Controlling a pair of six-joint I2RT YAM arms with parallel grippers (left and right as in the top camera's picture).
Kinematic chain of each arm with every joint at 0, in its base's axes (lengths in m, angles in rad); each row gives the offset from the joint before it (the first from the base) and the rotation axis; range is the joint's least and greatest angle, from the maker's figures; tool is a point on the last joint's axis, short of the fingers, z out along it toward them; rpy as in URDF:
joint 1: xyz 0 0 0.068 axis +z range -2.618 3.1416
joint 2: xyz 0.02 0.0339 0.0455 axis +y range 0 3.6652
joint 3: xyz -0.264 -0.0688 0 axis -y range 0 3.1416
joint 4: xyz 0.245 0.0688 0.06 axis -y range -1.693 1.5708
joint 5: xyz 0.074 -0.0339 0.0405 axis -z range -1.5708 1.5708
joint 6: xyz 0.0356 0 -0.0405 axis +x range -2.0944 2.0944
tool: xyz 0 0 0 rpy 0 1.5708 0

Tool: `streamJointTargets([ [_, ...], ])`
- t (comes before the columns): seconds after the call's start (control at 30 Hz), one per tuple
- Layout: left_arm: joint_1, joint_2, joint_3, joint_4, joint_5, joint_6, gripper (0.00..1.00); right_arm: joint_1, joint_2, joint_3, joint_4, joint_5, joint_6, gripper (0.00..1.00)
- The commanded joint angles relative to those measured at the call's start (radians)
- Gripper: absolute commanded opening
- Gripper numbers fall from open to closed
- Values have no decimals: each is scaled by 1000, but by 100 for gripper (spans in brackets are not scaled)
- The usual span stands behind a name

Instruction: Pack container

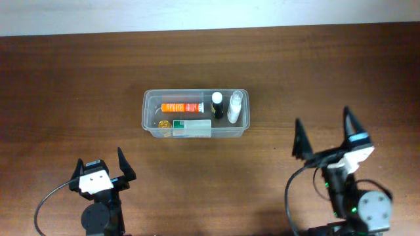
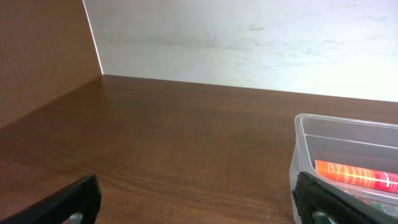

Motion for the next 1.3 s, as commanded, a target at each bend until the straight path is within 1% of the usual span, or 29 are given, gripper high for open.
streamJointTargets([
  [0.0,-4,-8,-9,3,-6,16,99,9,-95,-129,18,-49,8,98],
  [0.2,-4,-8,-9,3,-6,16,99,9,-201,-252,12,-86,8,98],
  [0.4,-4,-8,-9,3,-6,16,99,9,-264,-332,11,-95,8,98],
  [0.6,-4,-8,-9,3,-7,16,100,9,-324,-334,-120,-94,8,98],
  [0.93,-4,-8,-9,3,-6,16,99,8,-324,-334,-277,-84,7,98],
  [1.13,-4,-8,-9,3,-6,16,99,8,-324,-334,-277,-56,-91,98],
  [1.27,-4,-8,-9,3,-6,16,99,8,-324,-334,-278,-38,-101,98],
])
